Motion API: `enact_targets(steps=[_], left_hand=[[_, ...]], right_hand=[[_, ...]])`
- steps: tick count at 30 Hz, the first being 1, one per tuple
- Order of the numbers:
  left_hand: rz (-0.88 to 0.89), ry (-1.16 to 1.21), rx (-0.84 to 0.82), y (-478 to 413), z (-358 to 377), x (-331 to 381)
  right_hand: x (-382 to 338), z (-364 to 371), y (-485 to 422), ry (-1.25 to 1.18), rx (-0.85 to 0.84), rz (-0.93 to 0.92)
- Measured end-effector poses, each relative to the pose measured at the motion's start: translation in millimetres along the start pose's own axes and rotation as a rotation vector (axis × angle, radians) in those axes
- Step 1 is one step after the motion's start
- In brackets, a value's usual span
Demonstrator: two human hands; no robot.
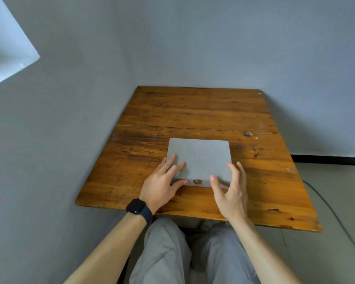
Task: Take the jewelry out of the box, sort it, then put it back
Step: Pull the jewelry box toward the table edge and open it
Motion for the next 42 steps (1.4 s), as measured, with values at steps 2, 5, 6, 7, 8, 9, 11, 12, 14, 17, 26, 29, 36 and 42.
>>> enact_targets(steps=[2,5,6,7,8,9,11,12,14,17,26,29,36,42], left_hand=[[0.028,-0.094,-0.026,-0.8,-5.4,1.7],[0.089,-0.182,-0.016,-4.2,-18.5,2.8],[0.11,-0.206,-0.001,-7.0,-24.6,4.1],[0.132,-0.221,0.011,-10.9,-30.5,6.4],[0.154,-0.23,0.018,-15.3,-36.3,9.6],[0.175,-0.24,0.022,-20.6,-43.3,13.2],[0.159,-0.241,0.034,-34.5,-59.0,19.7],[0.117,-0.216,0.044,-43.6,-67.5,21.3],[0.017,-0.106,0.08,-63.9,-82.3,21.6],[-0.068,0.122,0.15,-92.5,-94.2,21.8],[-0.213,0.393,0.229,-166.0,-96.9,-20.5],[-0.225,0.368,0.292,-188.0,-97.4,-33.6],[-0.239,0.4,0.333,-216.4,-82.1,-46.9],[-0.267,0.452,0.367,-227.3,-78.8,-50.2]], right_hand=[[4.6,0.2,2.9,-0.031,-0.063,0.057],[4.6,3.5,5.1,-0.058,-0.125,0.067],[4.3,4.7,4.4,-0.07,-0.134,0.073],[4.3,5.6,3.2,-0.08,-0.138,0.074],[4.7,6.0,2.3,-0.084,-0.139,0.069],[4.1,6.4,1.8,-0.085,-0.142,0.063],[3.2,9.9,0.5,-0.072,-0.178,0.066],[3.2,13.0,-0.4,-0.047,-0.2,0.078],[2.5,17.3,-5.2,0.067,-0.218,0.089],[-0.5,17.1,-16.1,0.317,-0.217,0.035],[-1.4,30.9,-54.5,0.495,-0.215,0.003],[-2.1,38.2,-69.8,0.506,-0.207,-0.003],[-3.4,47.9,-73.6,0.504,-0.182,0.003],[-2.2,50.2,-73.6,0.485,-0.184,0.024]])
Point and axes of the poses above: each hand's wrist, its own y-axis away from the middle knuckle, its own z-axis out of the palm, x = y × z, the point moved 6 cm from there along -y, towards the middle knuckle, and after that the axes turned 10 degrees about y, right-handed, at the moved point
